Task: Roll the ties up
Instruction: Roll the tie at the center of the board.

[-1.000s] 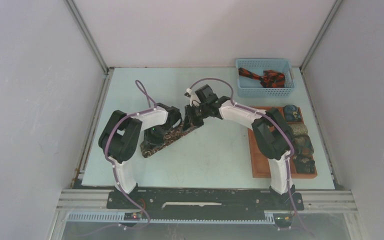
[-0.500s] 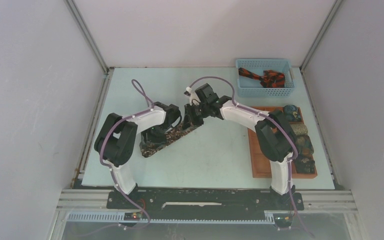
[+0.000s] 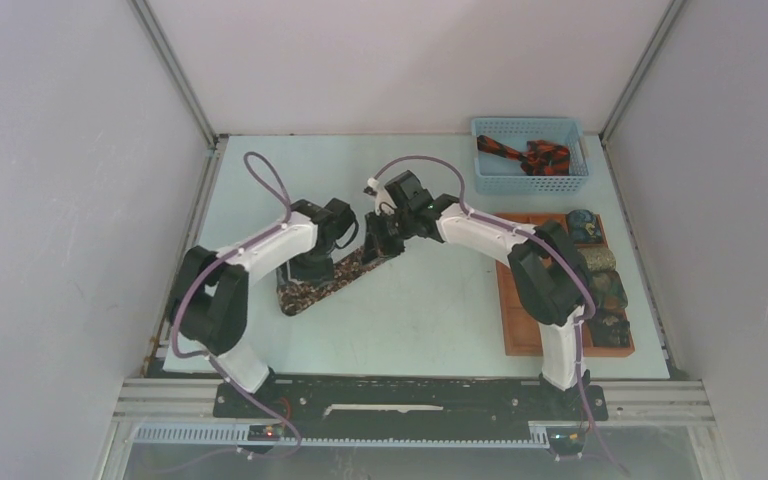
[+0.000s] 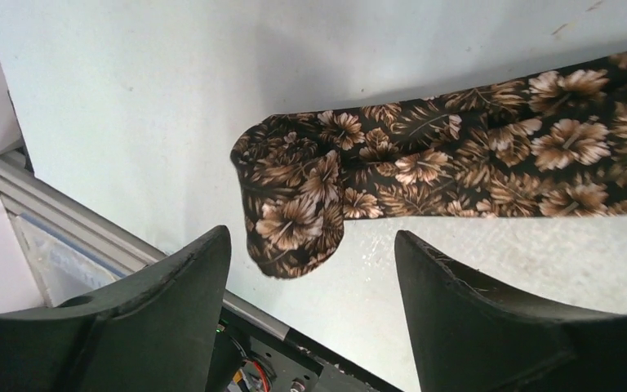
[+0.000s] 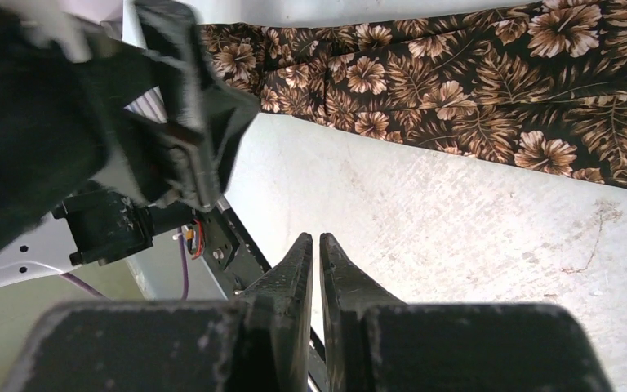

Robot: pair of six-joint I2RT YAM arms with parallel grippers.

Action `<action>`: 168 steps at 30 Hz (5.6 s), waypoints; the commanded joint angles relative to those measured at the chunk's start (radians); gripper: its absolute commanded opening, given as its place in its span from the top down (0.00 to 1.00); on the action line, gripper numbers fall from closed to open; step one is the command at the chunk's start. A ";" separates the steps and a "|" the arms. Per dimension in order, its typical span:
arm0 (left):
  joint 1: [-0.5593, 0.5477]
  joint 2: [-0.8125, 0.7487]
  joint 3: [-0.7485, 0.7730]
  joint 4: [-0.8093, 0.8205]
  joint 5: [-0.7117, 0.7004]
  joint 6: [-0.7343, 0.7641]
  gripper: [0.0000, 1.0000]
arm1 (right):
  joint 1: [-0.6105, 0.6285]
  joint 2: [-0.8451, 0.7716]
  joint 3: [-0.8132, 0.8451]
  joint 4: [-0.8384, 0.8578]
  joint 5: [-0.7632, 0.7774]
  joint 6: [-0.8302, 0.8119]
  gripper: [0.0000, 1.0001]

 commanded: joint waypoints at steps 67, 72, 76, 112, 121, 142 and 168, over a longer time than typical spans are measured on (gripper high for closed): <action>0.315 -1.012 -0.271 0.157 0.121 0.111 0.33 | -0.032 0.149 0.258 -0.331 0.664 -0.149 0.52; 0.315 -1.044 -0.293 0.152 0.108 0.133 0.33 | 0.000 0.223 0.340 -0.392 0.696 -0.183 0.49; 0.315 -1.064 -0.315 0.170 0.118 0.133 0.33 | 0.014 0.272 0.385 -0.399 0.694 -0.194 0.48; 0.315 -1.048 -0.327 0.217 0.214 0.176 0.37 | -0.087 0.267 0.323 -0.445 0.705 -0.207 1.00; 0.315 -0.979 -0.364 0.256 0.303 0.149 0.37 | -0.194 0.203 0.257 -0.454 0.705 -0.247 1.00; 0.334 -0.800 -0.411 0.429 0.178 0.058 0.46 | 0.012 -0.005 0.221 -0.274 0.354 -0.141 0.72; 0.449 0.034 -0.014 0.256 0.486 0.411 0.67 | 0.439 0.206 0.080 0.121 0.696 0.057 1.00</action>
